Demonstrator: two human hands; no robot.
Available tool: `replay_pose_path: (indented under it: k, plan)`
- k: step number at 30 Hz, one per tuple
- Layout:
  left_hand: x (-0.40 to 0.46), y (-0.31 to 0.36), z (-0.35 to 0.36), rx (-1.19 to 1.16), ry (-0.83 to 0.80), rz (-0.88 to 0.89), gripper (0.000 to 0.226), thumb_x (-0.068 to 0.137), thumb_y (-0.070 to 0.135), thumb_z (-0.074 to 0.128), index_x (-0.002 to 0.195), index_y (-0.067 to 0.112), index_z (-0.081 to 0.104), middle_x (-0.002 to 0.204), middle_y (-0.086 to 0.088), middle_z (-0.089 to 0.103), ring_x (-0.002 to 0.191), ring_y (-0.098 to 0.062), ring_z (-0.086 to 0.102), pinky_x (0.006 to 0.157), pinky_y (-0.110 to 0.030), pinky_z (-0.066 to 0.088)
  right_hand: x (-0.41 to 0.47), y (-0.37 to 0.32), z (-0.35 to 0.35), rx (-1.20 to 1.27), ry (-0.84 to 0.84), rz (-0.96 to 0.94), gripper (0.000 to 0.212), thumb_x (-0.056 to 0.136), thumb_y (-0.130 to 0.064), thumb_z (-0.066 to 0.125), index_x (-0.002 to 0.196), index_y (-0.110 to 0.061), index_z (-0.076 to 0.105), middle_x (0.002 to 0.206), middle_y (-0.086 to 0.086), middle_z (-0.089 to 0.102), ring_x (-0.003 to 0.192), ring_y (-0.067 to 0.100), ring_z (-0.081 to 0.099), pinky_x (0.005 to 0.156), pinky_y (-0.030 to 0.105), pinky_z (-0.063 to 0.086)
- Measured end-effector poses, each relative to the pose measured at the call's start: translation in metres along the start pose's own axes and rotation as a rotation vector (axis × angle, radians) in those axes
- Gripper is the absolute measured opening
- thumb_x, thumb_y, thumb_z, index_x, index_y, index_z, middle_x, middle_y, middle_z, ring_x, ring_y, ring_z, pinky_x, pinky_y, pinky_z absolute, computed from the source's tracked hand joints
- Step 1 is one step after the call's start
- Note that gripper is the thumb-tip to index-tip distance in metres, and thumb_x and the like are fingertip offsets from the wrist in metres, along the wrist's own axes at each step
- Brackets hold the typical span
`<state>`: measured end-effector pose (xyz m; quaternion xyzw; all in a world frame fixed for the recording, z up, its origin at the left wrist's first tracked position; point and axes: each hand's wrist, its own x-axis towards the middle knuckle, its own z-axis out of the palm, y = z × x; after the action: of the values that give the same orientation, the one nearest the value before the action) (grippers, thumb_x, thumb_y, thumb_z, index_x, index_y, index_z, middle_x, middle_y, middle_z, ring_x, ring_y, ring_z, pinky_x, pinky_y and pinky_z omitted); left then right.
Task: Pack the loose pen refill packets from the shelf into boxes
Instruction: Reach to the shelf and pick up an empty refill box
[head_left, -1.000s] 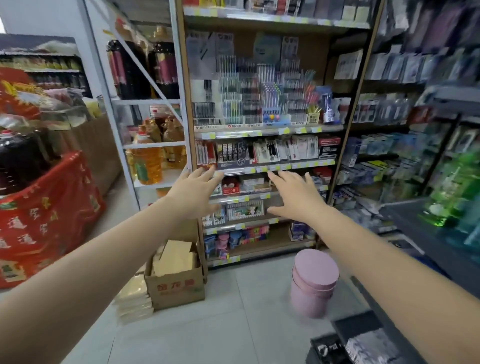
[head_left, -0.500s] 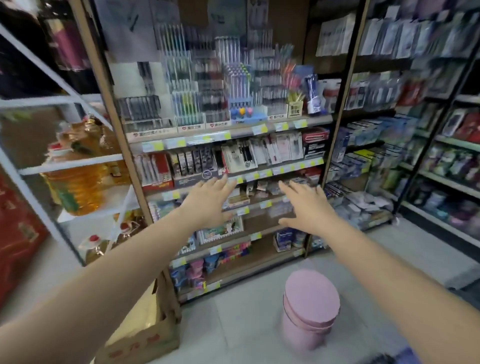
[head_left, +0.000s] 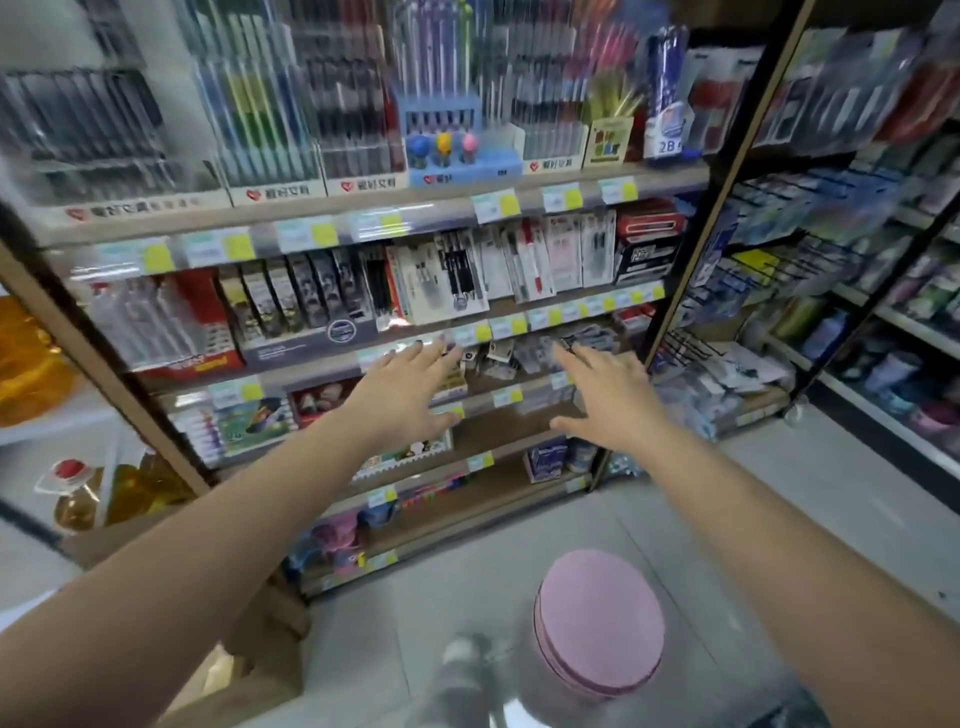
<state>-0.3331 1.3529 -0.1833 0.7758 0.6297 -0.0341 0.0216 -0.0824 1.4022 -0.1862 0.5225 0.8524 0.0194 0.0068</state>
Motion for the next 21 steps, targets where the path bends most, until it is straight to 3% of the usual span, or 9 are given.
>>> replay_pose_path:
  k: [10,21]
  plan:
    - [0.156,0.000,0.046,0.070,-0.154,0.232,0.085,0.089,0.059,0.044,0.150,0.025,-0.005,0.159,-0.003,-0.002,0.146,-0.026,0.007,0.117,-0.043,0.016,0.111,0.053,0.060,0.052,-0.087,0.047,0.093,0.082,-0.058,0.057,0.149,-0.028,0.000,0.156,0.002,0.016,0.140,0.025,0.025,0.113,0.053,0.018]
    - [0.242,-0.008,0.076,0.028,-0.250,0.291,0.085,0.090,0.056,0.045,0.150,0.024,-0.005,0.159,-0.006,-0.001,0.145,-0.027,0.008,0.117,-0.043,0.012,0.165,0.092,0.106,0.165,-0.160,0.079,0.093,0.080,-0.053,0.061,0.150,-0.024,0.007,0.153,0.005,0.025,0.136,0.029,0.030,0.109,0.054,0.025]
